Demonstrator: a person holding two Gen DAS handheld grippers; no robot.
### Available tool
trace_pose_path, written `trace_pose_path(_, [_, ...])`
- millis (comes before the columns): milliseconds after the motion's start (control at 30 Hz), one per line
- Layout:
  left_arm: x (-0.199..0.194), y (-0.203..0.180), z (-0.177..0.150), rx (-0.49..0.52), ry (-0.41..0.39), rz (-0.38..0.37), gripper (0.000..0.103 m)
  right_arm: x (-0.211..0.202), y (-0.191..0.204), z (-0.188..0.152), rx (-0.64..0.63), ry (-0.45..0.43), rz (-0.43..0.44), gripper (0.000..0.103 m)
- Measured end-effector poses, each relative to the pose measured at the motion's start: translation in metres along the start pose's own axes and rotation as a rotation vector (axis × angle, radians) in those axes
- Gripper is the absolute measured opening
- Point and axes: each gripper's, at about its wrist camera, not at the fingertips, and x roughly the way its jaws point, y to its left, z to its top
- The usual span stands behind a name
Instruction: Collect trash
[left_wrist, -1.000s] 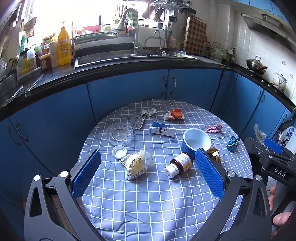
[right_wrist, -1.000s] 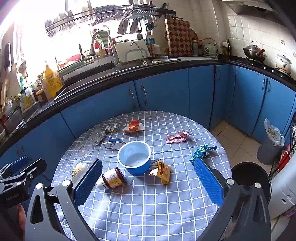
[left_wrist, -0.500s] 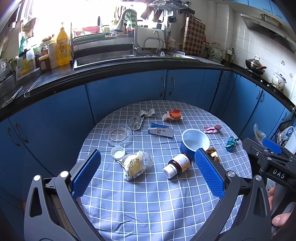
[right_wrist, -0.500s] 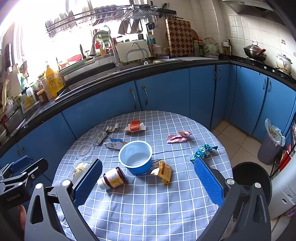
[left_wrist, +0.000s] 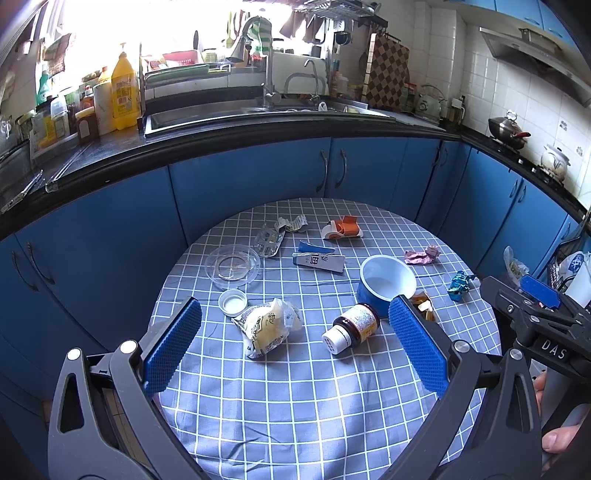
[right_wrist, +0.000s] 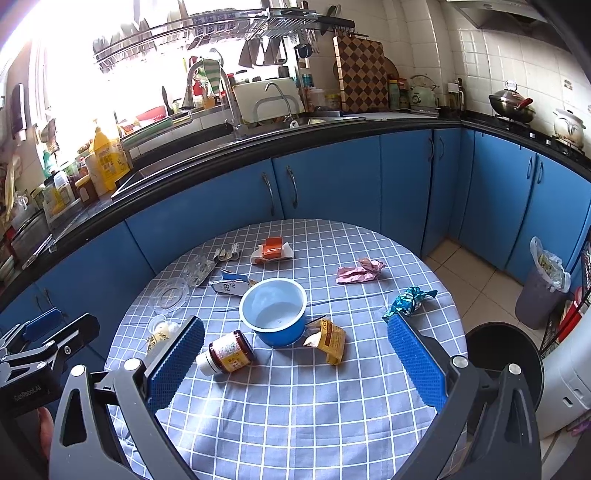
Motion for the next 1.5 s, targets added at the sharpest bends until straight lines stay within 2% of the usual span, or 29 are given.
trace_pose_path(1500, [0.0015,-0.0034,-0.0048,-0.004,0.004,-0.011,0.1,-0.0006,0.0069,-0.0034,-0.019,0.007,0.01,0.097])
